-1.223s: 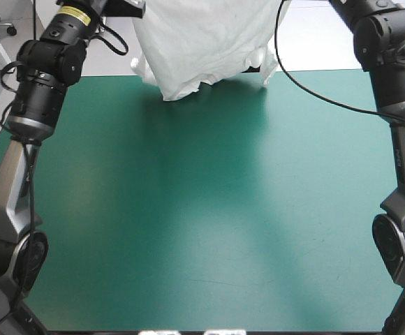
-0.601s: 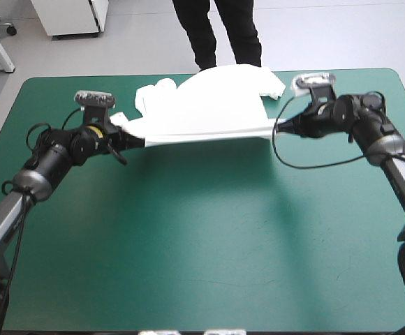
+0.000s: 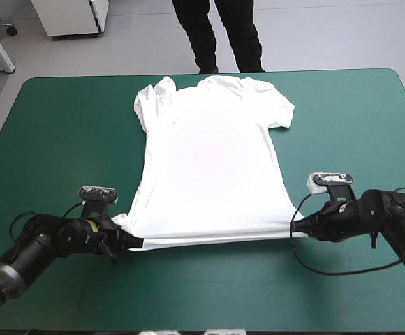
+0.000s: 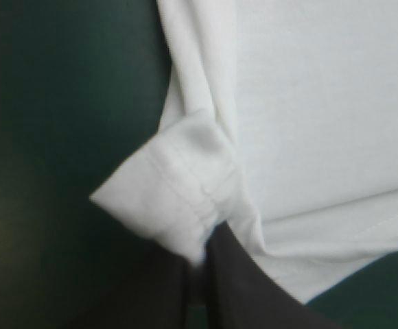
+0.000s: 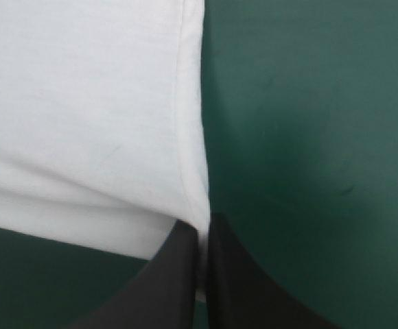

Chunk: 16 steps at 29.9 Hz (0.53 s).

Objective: Fold the cloth

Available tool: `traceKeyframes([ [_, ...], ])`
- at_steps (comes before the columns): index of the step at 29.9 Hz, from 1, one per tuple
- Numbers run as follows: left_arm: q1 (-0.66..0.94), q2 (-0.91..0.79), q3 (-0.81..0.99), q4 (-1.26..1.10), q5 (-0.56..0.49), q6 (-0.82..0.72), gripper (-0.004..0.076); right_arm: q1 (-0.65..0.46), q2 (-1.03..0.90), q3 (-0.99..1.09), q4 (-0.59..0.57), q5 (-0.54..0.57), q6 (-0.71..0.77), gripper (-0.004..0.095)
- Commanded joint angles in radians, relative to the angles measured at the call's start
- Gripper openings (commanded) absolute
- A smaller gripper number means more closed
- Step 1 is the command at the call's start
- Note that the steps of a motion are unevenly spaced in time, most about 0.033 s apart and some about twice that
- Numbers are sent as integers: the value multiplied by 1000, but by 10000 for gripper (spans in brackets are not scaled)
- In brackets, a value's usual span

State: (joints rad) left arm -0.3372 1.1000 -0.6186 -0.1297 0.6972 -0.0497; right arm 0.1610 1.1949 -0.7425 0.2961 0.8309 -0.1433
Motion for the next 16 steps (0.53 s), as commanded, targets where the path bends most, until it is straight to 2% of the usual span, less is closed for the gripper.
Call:
traceKeyframes([
  [1, -3, -102, 43, -8, 35, -41, -9, -11, -86, 47, -12, 15, 15, -17],
  [6, -3, -231, 124, -14, 159, -59, -9, -11, -153, 111, 19, 99, 19, -17],
  [13, -3, -298, 123, -36, 182, -78, -8, -11, -167, 138, 77, 172, 15, -11],
  [14, -3, -292, 123, -36, 193, -91, -4, -11, -167, 138, 79, 175, 15, 0],
  [16, -3, -283, 122, -43, 199, -91, 38, -11, -167, 138, 79, 178, 15, 86],
])
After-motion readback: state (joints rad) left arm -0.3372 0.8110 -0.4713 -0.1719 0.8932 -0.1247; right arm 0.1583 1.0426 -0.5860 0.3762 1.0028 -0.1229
